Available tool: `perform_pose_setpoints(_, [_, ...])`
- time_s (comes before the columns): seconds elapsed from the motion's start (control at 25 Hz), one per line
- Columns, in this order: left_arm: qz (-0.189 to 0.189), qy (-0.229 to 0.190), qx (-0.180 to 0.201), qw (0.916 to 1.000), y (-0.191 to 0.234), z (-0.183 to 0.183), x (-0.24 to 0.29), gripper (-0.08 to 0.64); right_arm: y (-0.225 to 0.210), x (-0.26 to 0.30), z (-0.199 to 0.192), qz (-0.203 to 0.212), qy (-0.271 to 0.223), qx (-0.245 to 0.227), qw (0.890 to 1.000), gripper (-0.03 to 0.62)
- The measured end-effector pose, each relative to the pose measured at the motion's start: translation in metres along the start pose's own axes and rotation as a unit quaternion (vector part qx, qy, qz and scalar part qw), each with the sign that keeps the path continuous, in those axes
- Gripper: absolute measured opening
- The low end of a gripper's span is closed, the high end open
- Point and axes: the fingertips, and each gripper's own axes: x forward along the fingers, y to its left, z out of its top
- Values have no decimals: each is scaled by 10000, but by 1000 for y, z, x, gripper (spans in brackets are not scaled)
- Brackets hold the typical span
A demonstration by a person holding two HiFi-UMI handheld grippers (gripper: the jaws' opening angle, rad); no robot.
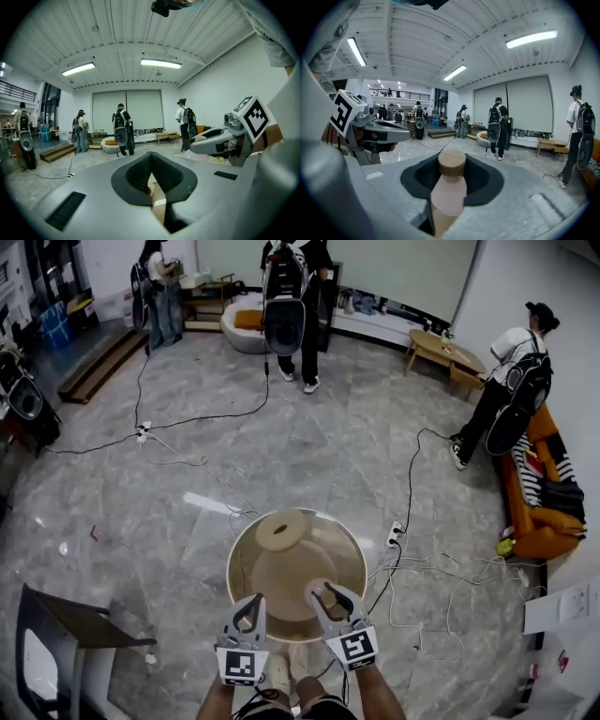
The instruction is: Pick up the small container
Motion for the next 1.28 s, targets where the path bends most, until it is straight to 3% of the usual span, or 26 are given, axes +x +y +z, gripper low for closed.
perform_pose_setpoints(0.76, [-334, -313, 171, 9988, -29, 46, -115, 17, 62, -121, 40, -619, -196, -76, 9979, 129])
perform_pose_setpoints(1.28, [-519, -362, 164, 9979, -58, 45, -166, 17, 92, -182, 38, -925, -273, -35, 9953, 129])
